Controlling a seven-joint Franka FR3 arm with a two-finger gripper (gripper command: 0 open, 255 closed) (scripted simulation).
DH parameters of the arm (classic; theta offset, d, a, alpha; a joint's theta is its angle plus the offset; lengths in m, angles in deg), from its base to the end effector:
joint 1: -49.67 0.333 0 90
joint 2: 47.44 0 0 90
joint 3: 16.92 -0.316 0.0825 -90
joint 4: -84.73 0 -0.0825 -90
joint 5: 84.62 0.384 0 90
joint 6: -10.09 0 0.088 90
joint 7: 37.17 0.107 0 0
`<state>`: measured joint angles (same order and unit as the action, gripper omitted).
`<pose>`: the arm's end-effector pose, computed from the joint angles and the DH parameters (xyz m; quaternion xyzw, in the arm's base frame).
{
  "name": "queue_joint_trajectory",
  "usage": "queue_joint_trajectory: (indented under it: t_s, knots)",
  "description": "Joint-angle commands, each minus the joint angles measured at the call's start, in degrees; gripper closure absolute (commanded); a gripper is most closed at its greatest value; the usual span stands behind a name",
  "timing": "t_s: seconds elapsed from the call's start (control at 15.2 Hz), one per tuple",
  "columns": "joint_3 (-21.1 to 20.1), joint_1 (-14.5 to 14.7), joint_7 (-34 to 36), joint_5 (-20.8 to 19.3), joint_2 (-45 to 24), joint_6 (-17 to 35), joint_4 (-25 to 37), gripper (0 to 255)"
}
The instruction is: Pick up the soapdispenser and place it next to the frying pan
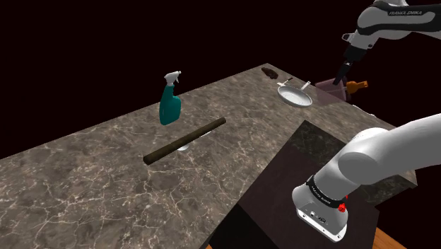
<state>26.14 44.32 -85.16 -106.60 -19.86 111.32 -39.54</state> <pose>0.2435 -0.3822 0.5238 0.9972 0.0692 -0.0274 0.0099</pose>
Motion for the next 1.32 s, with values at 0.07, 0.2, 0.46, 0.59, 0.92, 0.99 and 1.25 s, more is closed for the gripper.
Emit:
queue_joint_trajectory:
  t_s: [0.07, 0.2, 0.46, 0.59, 0.92, 0.99, 1.25]
  knots:
    - [5.63, 1.18, -5.32, 1.22, -4.85, 2.09, 3.74, 255]
    - [9.83, 2.34, -9.19, 3.04, -8.72, 3.58, 6.39, 255]
    - [20.07, 5.52, -19.28, 10.79, -19.45, 6.5, 12.42, 255]
    - [25.45, 5.93, -26.99, 18.98, -28.17, 7.53, 15.91, 255]
    - [21.91, -9.65, -42.85, 37.84, -48.08, 5.14, 27.13, 255]
    - [20.37, -13.05, -44.54, 39.97, -50.73, 4.34, 29.72, 255]
    - [14.8, -25.62, -49.04, 46.54, -60.27, 0.58, 41.43, 255]
